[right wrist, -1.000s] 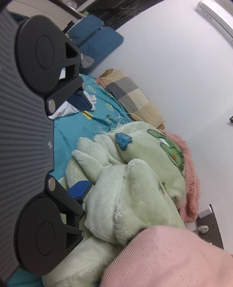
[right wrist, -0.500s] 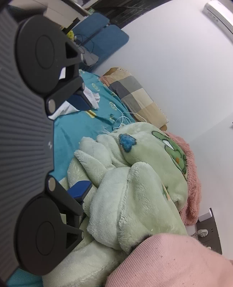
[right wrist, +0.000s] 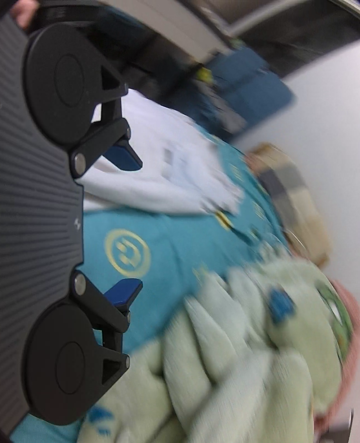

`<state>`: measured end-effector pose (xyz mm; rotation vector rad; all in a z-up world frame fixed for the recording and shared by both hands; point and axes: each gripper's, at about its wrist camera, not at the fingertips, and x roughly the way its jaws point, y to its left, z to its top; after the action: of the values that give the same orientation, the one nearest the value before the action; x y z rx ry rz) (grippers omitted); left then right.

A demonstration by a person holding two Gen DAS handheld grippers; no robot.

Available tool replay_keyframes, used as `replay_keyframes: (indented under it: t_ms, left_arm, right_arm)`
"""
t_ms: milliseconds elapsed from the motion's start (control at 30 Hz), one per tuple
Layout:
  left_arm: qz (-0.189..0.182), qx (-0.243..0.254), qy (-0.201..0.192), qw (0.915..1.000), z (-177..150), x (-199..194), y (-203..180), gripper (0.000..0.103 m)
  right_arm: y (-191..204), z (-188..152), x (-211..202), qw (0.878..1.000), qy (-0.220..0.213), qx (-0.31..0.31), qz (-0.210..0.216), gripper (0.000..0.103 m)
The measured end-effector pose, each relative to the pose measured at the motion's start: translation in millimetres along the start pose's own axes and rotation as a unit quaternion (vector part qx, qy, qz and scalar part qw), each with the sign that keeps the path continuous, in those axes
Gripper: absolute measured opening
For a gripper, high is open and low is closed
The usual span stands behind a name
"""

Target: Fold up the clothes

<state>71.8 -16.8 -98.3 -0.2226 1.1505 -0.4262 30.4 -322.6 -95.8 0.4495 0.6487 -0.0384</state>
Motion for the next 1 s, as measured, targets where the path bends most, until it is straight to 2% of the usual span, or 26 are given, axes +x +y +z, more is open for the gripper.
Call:
replay_keyframes:
  t_ms: [67, 167, 200, 233, 300, 367, 400, 433, 467, 600, 667, 767, 800, 900, 967, 1000]
  left_arm:
    - [0.004, 0.001, -0.020, 0.9998, 2, -8, 1, 0.018]
    - [0.011, 0.003, -0.050, 0.9987, 6, -19, 4, 0.021]
    - [0.013, 0.003, -0.060, 0.9981, 7, -23, 4, 0.023]
    - [0.015, 0.004, -0.071, 0.9974, 8, -27, 5, 0.028]
    - [0.011, -0.011, -0.082, 0.9965, 10, -33, 13, 0.032]
    - [0.004, -0.032, -0.090, 0.9954, 12, -38, 23, 0.034]
    - [0.002, -0.042, -0.094, 0.9947, 13, -39, 28, 0.034]
    - [0.000, -0.051, -0.099, 0.9938, 14, -40, 33, 0.034]
    - [-0.003, -0.059, -0.104, 0.9929, 14, -42, 37, 0.034]
    - [-0.021, -0.083, -0.120, 0.9891, 17, -52, 51, 0.036]
    - [-0.027, -0.090, -0.124, 0.9879, 18, -51, 55, 0.039]
    - [-0.035, -0.102, -0.129, 0.9858, 19, -50, 61, 0.044]
    - [-0.037, -0.106, -0.130, 0.9851, 20, -50, 63, 0.045]
    - [-0.038, -0.124, -0.130, 0.9830, 30, -42, 67, 0.055]
    - [-0.036, -0.141, -0.123, 0.9817, 46, -29, 70, 0.061]
    - [-0.035, -0.150, -0.120, 0.9808, 54, -22, 71, 0.063]
  right_arm:
    - [17, -6, 8, 0.999, 0.027, -0.037, 0.018, 0.086]
    - [39, -18, 24, 0.994, 0.076, -0.055, 0.064, 0.086]
    - [46, -22, 34, 0.990, 0.103, -0.054, 0.076, 0.081]
    - [53, -26, 44, 0.988, 0.126, -0.062, 0.072, 0.074]
    - [69, -35, 62, 0.984, 0.153, -0.085, 0.045, 0.073]
    - [80, -41, 78, 0.980, 0.173, -0.090, 0.033, 0.058]
    - [84, -43, 84, 0.979, 0.179, -0.091, 0.027, 0.036]
    - [89, -45, 87, 0.979, 0.176, -0.108, 0.005, 0.020]
    - [97, -47, 86, 0.977, 0.165, -0.133, -0.009, 0.018]
    - [137, -61, 78, 0.962, 0.141, -0.235, 0.018, 0.017]
    - [151, -73, 85, 0.949, 0.161, -0.270, 0.026, 0.017]
    - [150, -80, 100, 0.942, 0.197, -0.271, 0.020, 0.018]
    - [149, -80, 103, 0.942, 0.204, -0.267, 0.020, 0.019]
    - [135, -65, 89, 0.956, 0.188, -0.221, 0.049, 0.023]
    - [126, -54, 79, 0.963, 0.177, -0.191, 0.068, 0.034]
    - [121, -49, 75, 0.966, 0.171, -0.175, 0.077, 0.044]
